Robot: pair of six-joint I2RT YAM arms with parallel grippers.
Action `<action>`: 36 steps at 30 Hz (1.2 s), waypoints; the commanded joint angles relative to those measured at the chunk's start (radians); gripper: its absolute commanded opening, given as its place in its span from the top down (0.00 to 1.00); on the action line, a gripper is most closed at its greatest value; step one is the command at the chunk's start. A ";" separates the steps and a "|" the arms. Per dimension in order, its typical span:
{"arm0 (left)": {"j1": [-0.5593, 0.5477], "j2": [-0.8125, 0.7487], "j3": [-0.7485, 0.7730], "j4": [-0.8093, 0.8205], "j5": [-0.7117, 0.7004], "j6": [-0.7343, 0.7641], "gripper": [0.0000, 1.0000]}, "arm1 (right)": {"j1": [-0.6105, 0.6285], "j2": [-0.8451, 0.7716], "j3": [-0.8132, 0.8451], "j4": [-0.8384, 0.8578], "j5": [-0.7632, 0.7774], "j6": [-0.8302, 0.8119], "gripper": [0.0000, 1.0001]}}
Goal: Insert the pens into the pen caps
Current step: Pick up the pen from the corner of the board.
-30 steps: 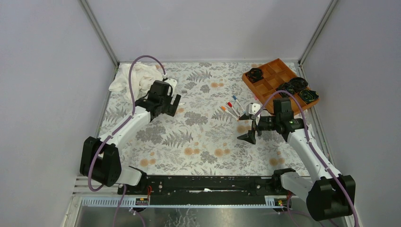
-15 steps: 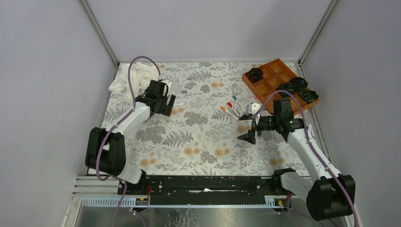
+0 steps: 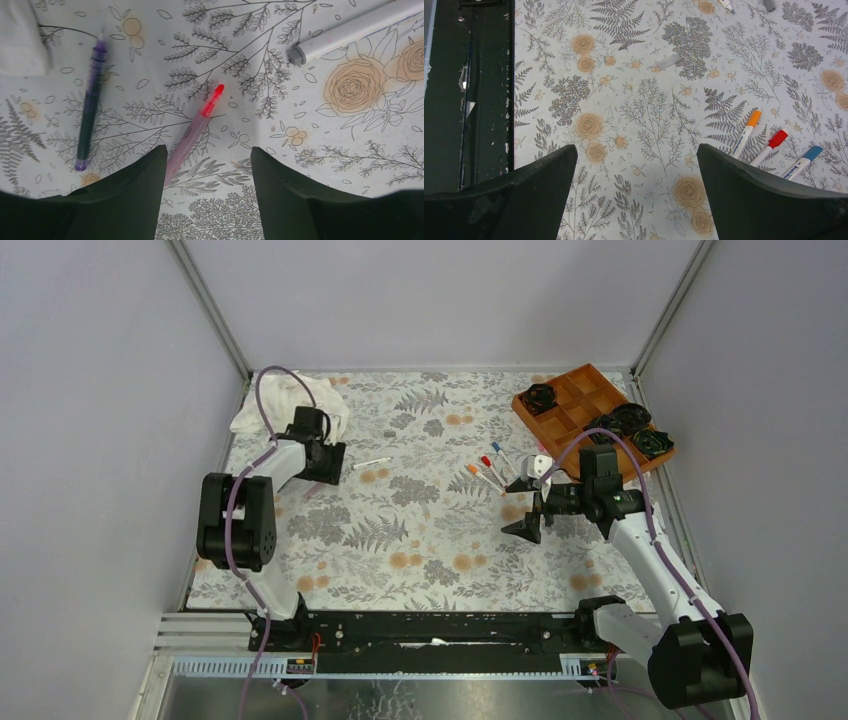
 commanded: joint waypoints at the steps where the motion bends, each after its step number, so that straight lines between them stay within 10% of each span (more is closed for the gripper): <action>1: 0.008 0.028 0.031 -0.021 0.014 0.026 0.31 | -0.004 -0.010 0.039 -0.009 -0.040 0.009 0.00; 22: 0.038 0.105 0.060 -0.051 0.084 0.020 0.43 | -0.004 0.009 0.042 -0.028 -0.063 -0.003 0.01; 36: 0.030 0.130 0.066 -0.093 0.102 -0.004 1.00 | -0.004 -0.003 0.056 -0.063 -0.095 -0.024 0.01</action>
